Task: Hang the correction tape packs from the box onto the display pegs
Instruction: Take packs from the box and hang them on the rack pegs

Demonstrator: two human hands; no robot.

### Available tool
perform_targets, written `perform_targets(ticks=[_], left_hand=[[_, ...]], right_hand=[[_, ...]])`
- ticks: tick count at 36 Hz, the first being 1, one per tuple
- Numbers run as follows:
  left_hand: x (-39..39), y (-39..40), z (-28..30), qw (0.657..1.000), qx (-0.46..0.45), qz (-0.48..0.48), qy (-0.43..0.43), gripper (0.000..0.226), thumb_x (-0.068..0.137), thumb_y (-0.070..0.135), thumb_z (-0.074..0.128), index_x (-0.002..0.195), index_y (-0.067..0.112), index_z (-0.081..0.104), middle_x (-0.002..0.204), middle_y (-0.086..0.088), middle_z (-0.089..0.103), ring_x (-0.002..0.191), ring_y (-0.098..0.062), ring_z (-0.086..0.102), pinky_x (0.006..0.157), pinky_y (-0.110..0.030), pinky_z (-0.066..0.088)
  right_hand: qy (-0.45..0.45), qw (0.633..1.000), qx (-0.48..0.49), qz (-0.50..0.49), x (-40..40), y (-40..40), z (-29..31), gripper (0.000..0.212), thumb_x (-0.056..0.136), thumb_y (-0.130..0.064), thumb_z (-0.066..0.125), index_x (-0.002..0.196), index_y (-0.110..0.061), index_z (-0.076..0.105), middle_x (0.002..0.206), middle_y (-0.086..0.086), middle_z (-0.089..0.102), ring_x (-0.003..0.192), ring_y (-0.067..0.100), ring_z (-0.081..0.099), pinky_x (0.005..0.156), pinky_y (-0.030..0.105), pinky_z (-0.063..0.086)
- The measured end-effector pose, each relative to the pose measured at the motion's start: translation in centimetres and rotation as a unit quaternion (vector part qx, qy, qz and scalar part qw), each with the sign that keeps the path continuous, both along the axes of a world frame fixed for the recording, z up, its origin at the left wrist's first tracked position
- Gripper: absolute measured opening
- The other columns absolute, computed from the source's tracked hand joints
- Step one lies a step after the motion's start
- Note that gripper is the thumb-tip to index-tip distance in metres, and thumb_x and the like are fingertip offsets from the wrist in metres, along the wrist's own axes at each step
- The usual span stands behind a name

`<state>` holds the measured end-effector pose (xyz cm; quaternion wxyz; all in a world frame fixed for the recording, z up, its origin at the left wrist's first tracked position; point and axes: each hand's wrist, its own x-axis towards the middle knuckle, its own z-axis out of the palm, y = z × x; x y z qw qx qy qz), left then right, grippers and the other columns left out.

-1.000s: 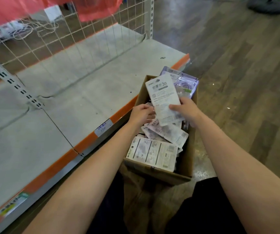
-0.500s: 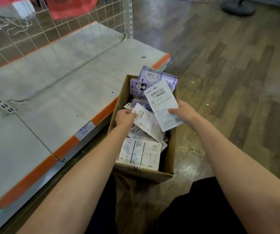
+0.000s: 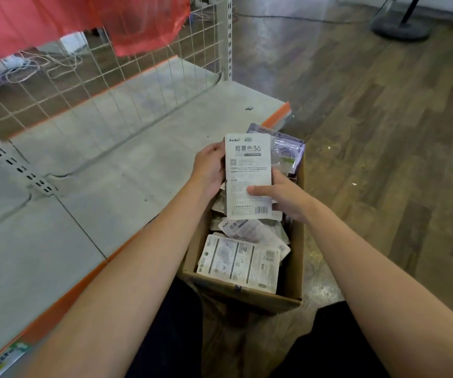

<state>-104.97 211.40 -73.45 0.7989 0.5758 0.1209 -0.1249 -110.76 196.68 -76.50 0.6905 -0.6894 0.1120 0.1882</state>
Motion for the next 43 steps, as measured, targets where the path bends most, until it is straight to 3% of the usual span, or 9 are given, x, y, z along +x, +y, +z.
perform_targets(ticks=[5,8,13,19,26,31,34,38,43], left_hand=[[-0.5,0.5,-0.6,1.0,0.01,0.012,0.013,0.026,0.102,0.006,0.034,0.086,0.01,0.054,0.084,-0.005,0.063,0.074,-0.016,0.059,0.067,-0.028,0.05],[-0.7,0.6,-1.6,0.992,0.129,-0.006,-0.001,0.01,0.1,0.013,0.041,0.105,0.013,0.049,0.096,-0.001,0.057,0.09,-0.015,0.055,0.074,-0.026,0.048],[-2.2,-0.2,-2.1,0.967,0.188,-0.171,-0.005,0.02,0.097,0.027,0.053,0.111,0.013,0.053,0.101,-0.001,0.06,0.092,-0.014,0.057,0.066,-0.024,0.043],[-2.4,1.0,-2.9,0.977,0.143,-0.158,0.006,0.027,0.094,0.014,0.058,0.119,0.01,0.049,0.111,-0.012,0.063,0.098,-0.027,0.064,0.078,-0.039,0.055],[-2.1,3.8,-3.4,0.994,0.073,-0.07,0.031,0.031,0.086,-0.006,0.06,0.116,0.001,0.057,0.1,-0.016,0.067,0.088,-0.03,0.066,0.084,-0.047,0.055],[-2.3,4.4,-3.4,0.998,0.02,-0.051,0.023,0.027,0.078,-0.005,0.07,0.103,0.003,0.063,0.098,-0.017,0.07,0.085,-0.031,0.068,0.084,-0.045,0.056],[-2.3,4.3,-3.3,0.998,0.042,-0.053,0.011,0.026,0.08,-0.003,0.07,0.104,0.003,0.064,0.1,-0.017,0.07,0.091,-0.033,0.068,0.086,-0.046,0.055],[-2.0,4.9,-3.3,0.997,0.07,-0.041,0.017,0.005,0.088,0.007,0.064,0.092,0.01,0.065,0.091,-0.009,0.07,0.085,-0.024,0.068,0.079,-0.038,0.057],[-1.3,7.0,-3.9,0.995,0.098,-0.008,0.026,0.007,0.089,0.012,0.064,0.095,0.015,0.065,0.098,-0.007,0.071,0.095,-0.023,0.067,0.087,-0.04,0.054]], right_hand=[[-0.032,0.999,-0.012,-0.01,0.0,0.7,0.1,0.042,0.087,-0.005,0.066,0.124,-0.018,0.051,0.112,-0.005,0.067,0.098,0.012,0.067,0.074,0.027,0.055],[-0.052,0.994,-0.066,-0.064,0.5,0.8,-0.3,0.04,0.089,-0.008,0.064,0.126,-0.014,0.05,0.118,0.0,0.064,0.103,0.019,0.065,0.073,0.025,0.055],[-0.062,0.981,-0.184,-0.014,0.6,1.3,-0.3,0.053,0.086,-0.019,0.07,0.127,-0.01,0.038,0.108,0.004,0.064,0.08,0.014,0.064,0.054,0.018,0.05],[-0.024,0.99,-0.114,0.074,-0.1,2.2,0.3,0.061,0.088,-0.009,0.064,0.142,-0.02,0.037,0.125,-0.002,0.053,0.117,0.02,0.054,0.098,0.041,0.047],[-0.074,0.988,-0.131,-0.028,0.1,2.1,0.6,0.026,0.093,-0.01,0.059,0.117,-0.017,0.052,0.112,0.005,0.057,0.101,0.019,0.056,0.081,0.029,0.049],[-0.05,0.984,-0.155,-0.076,0.3,2.7,0.1,0.04,0.091,-0.031,0.064,0.12,-0.014,0.042,0.113,-0.001,0.055,0.099,0.015,0.057,0.087,0.036,0.053],[-0.052,0.989,-0.126,-0.049,0.1,3.1,0.1,0.034,0.092,-0.028,0.063,0.12,-0.014,0.049,0.104,-0.003,0.06,0.091,0.013,0.061,0.075,0.029,0.053],[-0.068,0.989,-0.051,-0.119,0.7,2.8,0.3,0.028,0.083,-0.017,0.072,0.108,-0.019,0.06,0.111,0.002,0.069,0.104,0.021,0.065,0.095,0.044,0.051],[-0.052,0.973,-0.057,-0.217,1.6,2.5,0.3,0.055,0.082,-0.009,0.073,0.128,-0.014,0.044,0.121,0.005,0.062,0.11,0.024,0.061,0.097,0.046,0.05]])
